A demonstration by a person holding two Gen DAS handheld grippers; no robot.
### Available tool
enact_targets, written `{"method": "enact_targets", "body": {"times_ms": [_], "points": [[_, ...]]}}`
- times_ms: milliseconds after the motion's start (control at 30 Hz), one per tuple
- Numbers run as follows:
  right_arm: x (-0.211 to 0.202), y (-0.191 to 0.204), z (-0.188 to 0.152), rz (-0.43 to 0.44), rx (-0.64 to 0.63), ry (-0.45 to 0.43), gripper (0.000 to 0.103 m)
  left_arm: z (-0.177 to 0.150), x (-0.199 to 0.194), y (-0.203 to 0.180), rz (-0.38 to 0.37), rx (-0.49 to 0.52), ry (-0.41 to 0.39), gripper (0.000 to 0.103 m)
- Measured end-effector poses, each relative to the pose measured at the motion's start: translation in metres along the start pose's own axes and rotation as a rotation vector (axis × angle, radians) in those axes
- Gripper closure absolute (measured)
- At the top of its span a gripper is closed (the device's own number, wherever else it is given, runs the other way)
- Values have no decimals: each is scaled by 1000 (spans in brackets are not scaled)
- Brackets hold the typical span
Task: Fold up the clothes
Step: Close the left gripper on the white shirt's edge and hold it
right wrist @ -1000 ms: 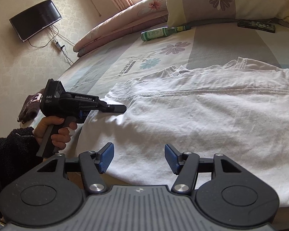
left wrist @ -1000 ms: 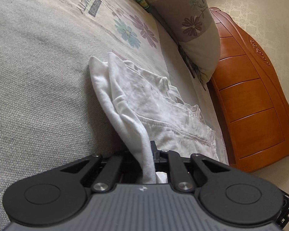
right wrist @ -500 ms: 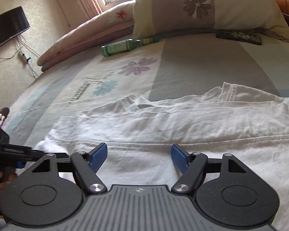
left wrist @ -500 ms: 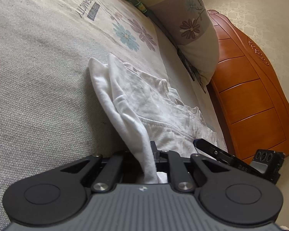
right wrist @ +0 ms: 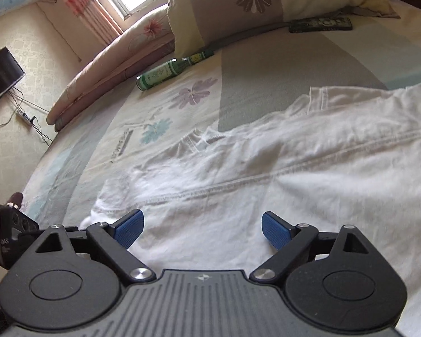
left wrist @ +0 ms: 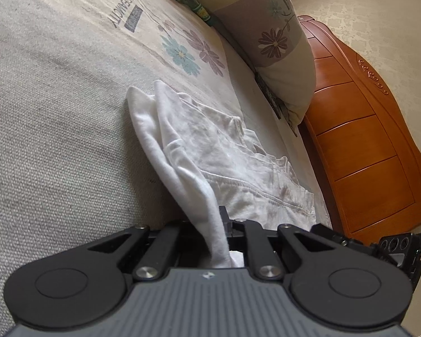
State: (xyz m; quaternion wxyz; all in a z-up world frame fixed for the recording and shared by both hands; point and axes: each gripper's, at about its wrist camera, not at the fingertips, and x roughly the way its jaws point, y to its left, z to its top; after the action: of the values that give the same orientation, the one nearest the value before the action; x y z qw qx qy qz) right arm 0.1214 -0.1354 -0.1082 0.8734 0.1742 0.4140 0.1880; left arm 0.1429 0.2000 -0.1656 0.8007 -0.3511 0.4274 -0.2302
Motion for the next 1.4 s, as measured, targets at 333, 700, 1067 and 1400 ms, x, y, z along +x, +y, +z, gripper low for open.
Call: {"method": "enact_targets", "body": {"times_ms": [333, 700, 1067, 1400], "points": [[-25, -1, -3, 12, -4, 11, 7, 5, 2, -3, 25, -39, 28, 92], [-23, 5, -24, 47, 29, 18, 6, 5, 4, -10, 72, -27, 31, 92], [-66, 11, -57, 32, 21, 68, 5, 4, 7, -27, 154, 51, 33, 91], [-69, 27, -8, 125, -102, -95, 2, 0, 7, -36, 201, 74, 12, 91]]}}
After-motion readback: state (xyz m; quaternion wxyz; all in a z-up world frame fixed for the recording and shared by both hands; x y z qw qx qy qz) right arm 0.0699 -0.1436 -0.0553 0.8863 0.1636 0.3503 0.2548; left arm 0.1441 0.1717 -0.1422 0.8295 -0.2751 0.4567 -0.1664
